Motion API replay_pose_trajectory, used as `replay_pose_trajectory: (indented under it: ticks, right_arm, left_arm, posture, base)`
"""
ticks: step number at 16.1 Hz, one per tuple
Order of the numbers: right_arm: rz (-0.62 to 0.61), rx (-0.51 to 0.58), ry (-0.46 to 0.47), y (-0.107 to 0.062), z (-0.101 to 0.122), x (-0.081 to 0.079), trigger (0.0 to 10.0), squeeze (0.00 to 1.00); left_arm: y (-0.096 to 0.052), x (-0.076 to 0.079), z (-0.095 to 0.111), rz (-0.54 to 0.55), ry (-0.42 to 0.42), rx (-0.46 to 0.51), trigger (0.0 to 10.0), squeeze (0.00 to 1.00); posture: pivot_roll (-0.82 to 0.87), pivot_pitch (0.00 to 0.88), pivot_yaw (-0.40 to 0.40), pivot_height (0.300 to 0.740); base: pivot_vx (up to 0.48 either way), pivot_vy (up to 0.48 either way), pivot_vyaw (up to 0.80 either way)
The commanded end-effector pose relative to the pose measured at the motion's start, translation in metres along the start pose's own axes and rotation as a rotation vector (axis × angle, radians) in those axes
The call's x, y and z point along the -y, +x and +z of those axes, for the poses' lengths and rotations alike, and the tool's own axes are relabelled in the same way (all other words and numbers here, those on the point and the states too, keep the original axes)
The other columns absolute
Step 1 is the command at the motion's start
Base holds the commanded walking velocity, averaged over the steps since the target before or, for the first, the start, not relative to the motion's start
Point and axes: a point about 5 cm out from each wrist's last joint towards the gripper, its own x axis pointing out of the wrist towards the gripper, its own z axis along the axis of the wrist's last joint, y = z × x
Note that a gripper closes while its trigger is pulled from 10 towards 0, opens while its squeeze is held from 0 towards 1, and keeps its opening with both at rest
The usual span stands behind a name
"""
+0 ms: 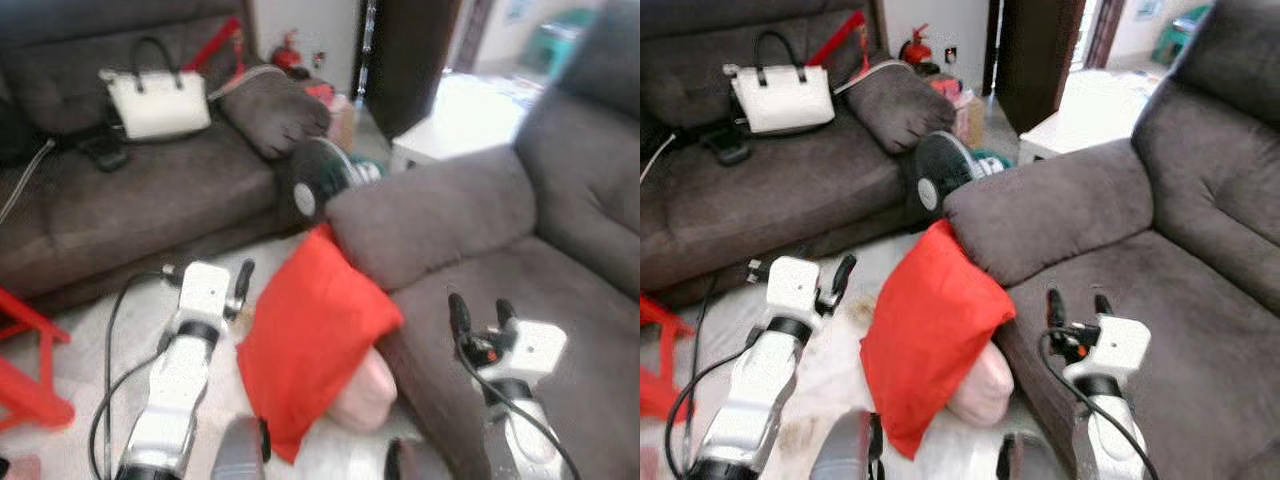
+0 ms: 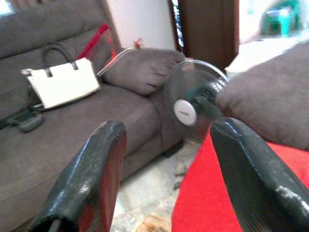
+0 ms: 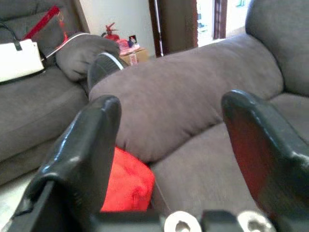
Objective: Move the pillow to the sofa from floor
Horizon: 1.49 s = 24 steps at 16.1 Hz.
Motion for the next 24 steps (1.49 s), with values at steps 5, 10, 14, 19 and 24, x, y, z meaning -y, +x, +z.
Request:
replay_pose_trajectory:
  ticks: [5,10,14,19,24]
  right_arm:
    - [0.037,0.017,-0.006,0.0078,0.0057,-0.0065,10.0,0.00]
    - [0.044,0.014,-0.009,0.0081,0.0054,-0.0074,10.0,0.00]
    - [0.065,0.020,-0.030,0.0079,0.0064,-0.0097,10.0,0.00]
    - [0.064,0.016,-0.008,0.0079,0.0053,-0.0102,10.0,0.00]
    - [0.063,0.010,-0.011,0.0084,0.0047,-0.0095,10.0,0.00]
  left_arm:
    - [-0.0081,-0.0052,-0.0116,0.022,-0.008,-0.051,10.0,0.00]
    - [-0.0079,-0.0046,-0.0119,0.015,-0.013,-0.056,10.0,0.00]
    - [-0.0078,-0.0048,-0.0123,0.012,-0.009,-0.060,10.0,0.00]
    - [-0.0078,-0.0053,-0.0126,0.013,-0.006,-0.062,10.0,0.00]
    - [-0.0074,-0.0047,-0.0127,0.011,-0.007,-0.065,10.0,0.00]
  posture:
    - [0.08,0.054,-0.008,0.620]
    - [0.08,0.055,-0.008,0.620]
    - [0.08,0.056,-0.008,0.620]
    - [0.08,0.056,-0.007,0.620]
    - [0.08,0.056,-0.007,0.620]
  base:
    - [0.000,0.000,0.00]
    - [0.000,0.000,0.00]
    - [0.277,0.000,0.20]
    - [0.293,0.000,0.43]
    - [0.288,0.000,0.00]
